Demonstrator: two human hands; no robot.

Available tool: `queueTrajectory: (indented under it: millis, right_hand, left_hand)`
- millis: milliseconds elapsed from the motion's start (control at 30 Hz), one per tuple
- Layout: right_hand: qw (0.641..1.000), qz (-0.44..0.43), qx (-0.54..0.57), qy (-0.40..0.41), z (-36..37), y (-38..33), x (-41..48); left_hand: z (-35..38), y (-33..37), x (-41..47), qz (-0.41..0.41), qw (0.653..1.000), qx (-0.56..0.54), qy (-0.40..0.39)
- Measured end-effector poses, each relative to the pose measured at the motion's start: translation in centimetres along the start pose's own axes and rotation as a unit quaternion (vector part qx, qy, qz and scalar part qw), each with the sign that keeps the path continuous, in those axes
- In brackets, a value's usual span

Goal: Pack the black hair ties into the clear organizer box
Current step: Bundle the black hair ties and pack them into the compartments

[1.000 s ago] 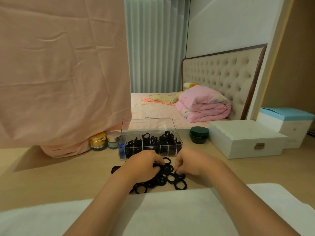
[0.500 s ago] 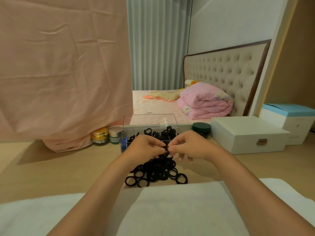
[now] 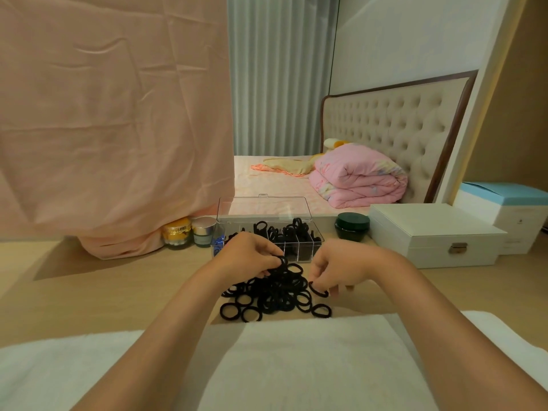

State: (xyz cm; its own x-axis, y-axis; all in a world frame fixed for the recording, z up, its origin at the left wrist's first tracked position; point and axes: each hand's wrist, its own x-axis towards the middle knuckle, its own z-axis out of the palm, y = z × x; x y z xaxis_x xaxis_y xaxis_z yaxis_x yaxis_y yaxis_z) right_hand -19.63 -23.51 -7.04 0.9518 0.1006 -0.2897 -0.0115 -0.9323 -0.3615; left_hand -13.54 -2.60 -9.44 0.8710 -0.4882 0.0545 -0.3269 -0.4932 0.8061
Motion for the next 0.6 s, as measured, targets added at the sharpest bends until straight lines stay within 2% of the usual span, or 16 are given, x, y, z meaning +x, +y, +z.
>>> queueTrajectory:
  millis: [233, 300, 367, 433, 500, 600]
  right_hand:
    - [0.994, 0.046, -0.087, -0.04, 1.6, -0.1, 0.9]
    - [0.995, 0.03, -0.076, -0.05, 1.2, 0.1, 0.6]
    - [0.998, 0.015, -0.017, -0.058, 0.6, 0.2, 0.2]
    - [0.996, -0.014, 0.085, -0.022, 0.3, 0.2, 0.1]
    - [0.986, -0.036, 0.152, 0.058, 0.8, -0.1, 0.7]
    - [0.979, -0.039, 0.137, 0.146, 2.7, -0.8, 2.6]
  left_hand:
    - [0.2, 0.0, -0.2, 0.013, 0.999, 0.04, -0.033]
    - [-0.6, 0.2, -0.2, 0.03, 0.996, 0.073, -0.029]
    - [-1.5, 0.3, -0.3, 0.043, 0.994, 0.094, -0.022]
    - [-1.9, 0.4, -0.4, 0.051, 0.99, 0.127, -0.032]
    - [-1.5, 0.4, -0.5, 0.05, 0.98, 0.183, -0.06]
    - [-0.5, 0.2, -0.3, 0.033, 0.955, 0.274, -0.105]
